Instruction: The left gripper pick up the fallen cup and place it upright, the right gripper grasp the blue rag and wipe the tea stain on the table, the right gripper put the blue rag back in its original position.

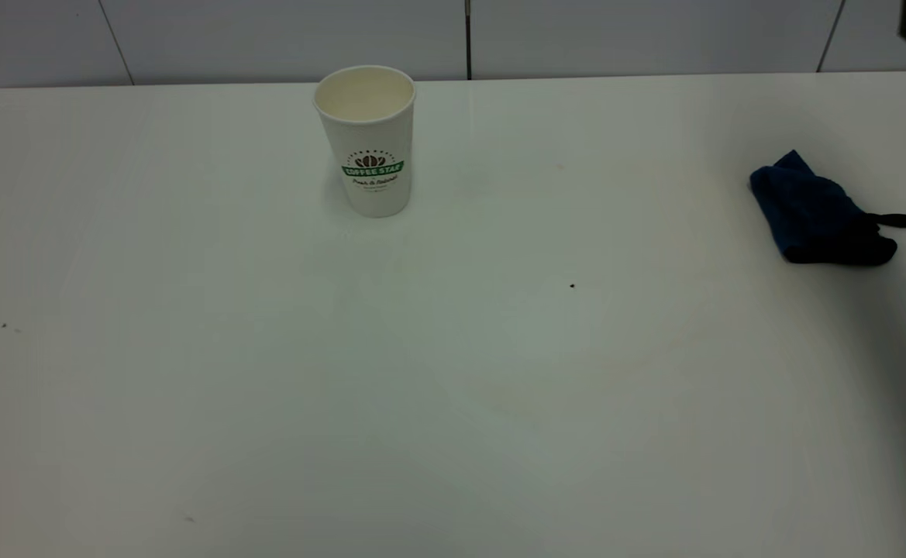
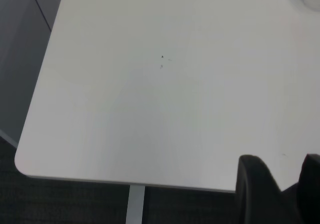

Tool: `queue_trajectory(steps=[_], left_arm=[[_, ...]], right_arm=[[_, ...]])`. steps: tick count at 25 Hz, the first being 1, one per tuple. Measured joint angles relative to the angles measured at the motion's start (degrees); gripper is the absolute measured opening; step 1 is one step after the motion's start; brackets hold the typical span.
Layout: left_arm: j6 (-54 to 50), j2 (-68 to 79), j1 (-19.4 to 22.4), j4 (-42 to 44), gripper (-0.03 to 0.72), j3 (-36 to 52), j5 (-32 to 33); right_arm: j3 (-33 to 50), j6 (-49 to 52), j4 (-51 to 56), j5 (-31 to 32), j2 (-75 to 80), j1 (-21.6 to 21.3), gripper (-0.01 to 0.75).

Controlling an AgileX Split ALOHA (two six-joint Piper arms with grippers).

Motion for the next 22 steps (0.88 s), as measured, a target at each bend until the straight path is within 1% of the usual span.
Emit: queue_trajectory(steps=[4,12,15,20,22], left_arm=[[0.0,0.0,0.0,0.0,0.237,0.0,0.0],[0.0,0.0,0.0,0.0,0.237,0.0,0.0],[0.0,0.0,0.0,0.0,0.237,0.0,0.0],[0.0,0.0,0.0,0.0,0.237,0.0,0.0],[0.0,0.0,0.0,0.0,0.237,0.0,0.0]], right_arm=[[11.1,1.3,0.0,0.2,-12.5,0.0,0.599],[27.4,3.8,2.8,0.6,-36.0,0.0,0.413],[30.6,3.9,4.0,0.9,-43.7,0.0,0.350],[32.8,3.8,4.1,1.4,-55.0,0.0,0.252],[33.1,3.8,3.8,1.4,-59.2,0.0,0.225]])
